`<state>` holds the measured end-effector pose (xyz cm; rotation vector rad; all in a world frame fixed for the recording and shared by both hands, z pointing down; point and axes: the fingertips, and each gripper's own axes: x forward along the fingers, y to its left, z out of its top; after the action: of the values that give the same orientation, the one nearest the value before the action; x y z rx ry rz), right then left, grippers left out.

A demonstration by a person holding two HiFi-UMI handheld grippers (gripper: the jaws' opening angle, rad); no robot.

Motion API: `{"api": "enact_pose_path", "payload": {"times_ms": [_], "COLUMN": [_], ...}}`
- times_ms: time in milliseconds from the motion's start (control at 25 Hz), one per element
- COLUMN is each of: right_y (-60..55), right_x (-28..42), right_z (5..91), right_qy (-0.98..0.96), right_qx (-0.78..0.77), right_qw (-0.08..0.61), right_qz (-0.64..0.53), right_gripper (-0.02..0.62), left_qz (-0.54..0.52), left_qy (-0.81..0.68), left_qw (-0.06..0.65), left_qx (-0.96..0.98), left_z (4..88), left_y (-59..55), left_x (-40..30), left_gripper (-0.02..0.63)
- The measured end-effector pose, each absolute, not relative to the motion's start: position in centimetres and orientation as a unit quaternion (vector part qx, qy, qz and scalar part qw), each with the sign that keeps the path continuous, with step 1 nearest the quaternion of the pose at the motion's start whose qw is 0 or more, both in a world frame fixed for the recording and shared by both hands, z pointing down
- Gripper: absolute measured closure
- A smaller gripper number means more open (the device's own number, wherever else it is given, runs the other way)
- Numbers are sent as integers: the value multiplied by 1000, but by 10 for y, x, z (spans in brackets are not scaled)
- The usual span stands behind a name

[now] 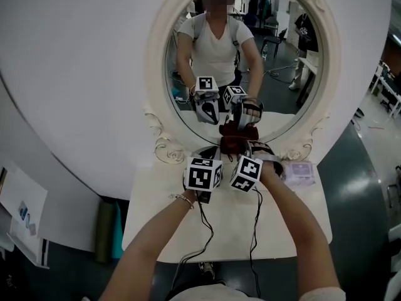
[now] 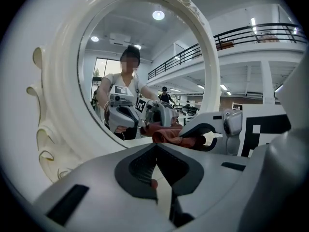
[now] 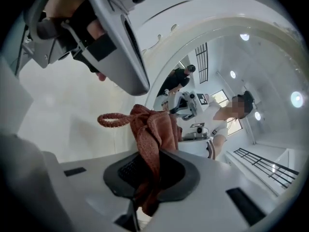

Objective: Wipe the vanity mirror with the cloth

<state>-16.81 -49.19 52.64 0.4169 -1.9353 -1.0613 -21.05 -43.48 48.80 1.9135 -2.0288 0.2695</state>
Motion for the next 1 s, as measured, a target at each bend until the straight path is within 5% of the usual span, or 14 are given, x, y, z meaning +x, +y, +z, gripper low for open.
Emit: {"api": "enact_pose_path", "payload": {"times_ms": [560, 1000], "right_y": [-480, -504], "right_x": [-165, -132], "right_z": [559, 418], "right_qy": [-784, -800], "right_qx": [137, 216], "right_qw": [462, 405], "right_qz": [-392, -385], "right_gripper": [535, 535], "left_qz": [101, 67], "left_qy": [-721, -745], "left_qw": [183, 76], "left_qx": [660, 659], "left_z": [504, 375], "left_y": [-431, -447], "left_x": [-217, -226], "left_gripper": [595, 595]}}
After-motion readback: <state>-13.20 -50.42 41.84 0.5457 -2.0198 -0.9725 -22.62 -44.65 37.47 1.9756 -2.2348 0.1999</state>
